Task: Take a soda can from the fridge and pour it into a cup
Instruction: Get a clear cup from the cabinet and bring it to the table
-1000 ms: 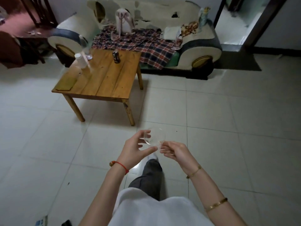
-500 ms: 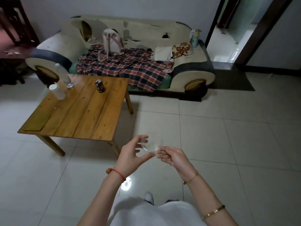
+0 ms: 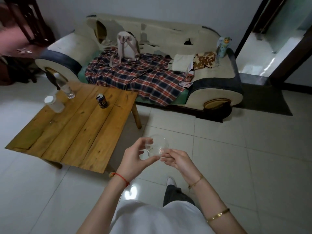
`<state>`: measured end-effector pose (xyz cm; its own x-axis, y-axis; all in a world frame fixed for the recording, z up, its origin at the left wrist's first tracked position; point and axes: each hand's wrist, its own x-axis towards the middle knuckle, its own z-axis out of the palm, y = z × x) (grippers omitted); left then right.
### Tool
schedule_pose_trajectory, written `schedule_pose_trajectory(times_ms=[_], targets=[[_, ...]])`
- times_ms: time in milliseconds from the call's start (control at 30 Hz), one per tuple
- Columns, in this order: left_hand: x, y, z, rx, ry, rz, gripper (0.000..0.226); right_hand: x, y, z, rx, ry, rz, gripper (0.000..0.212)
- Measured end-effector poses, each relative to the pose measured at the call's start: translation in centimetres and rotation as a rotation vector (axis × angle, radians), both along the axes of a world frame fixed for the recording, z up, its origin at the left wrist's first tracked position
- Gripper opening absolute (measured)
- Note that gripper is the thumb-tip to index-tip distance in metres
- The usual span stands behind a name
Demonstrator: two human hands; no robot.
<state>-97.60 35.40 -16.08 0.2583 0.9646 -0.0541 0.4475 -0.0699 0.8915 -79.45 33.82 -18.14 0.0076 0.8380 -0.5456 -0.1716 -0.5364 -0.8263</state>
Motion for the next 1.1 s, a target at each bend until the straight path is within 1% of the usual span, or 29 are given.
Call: schedule_pose_trajectory(times_ms=[133,267,367,467,567,767,900,1100], targets=[[3.1,4.7,0.4,0.0,-0.024,0.112,0.056,3.4,7.1,0.8,-0.002,-0.036,0.12,0.028],[5.5,8.5,0.4,0.017,-0.048,0.24,0.056,5.7,13.5,0.7,0.001,-0.057,0.258,0.027],[6.2,10.5,0.3,0.02,-0.06,0.354,0.056,5.8,17.2,0.4,-0.02,-0.061,0.35,0.027],[6.2,12.4,0.1,0.002,-0.086,0.43,0.061,5.0,20.4,-0.1,-0.042,-0.061,0.434,0.026],[5.4,14.2,-0.4,-0.021,-0.075,0.509,0.061,3.6,23.4,-0.7,-0.056,-0.047,0.51,0.028],[1.4,19.6,-2.2,-0.049,-0.051,0.656,0.06,-1.7,30.8,-2.1,-0.047,-0.045,0.679,0.028],[-2.1,23.8,-2.9,-0.038,-0.059,0.795,0.066,-6.0,36.8,-3.4,-0.022,-0.092,0.809,0.032],[-8.7,30.0,-3.4,-0.017,-0.036,0.982,0.064,-12.8,46.3,-4.7,-0.017,-0.207,0.916,0.033]])
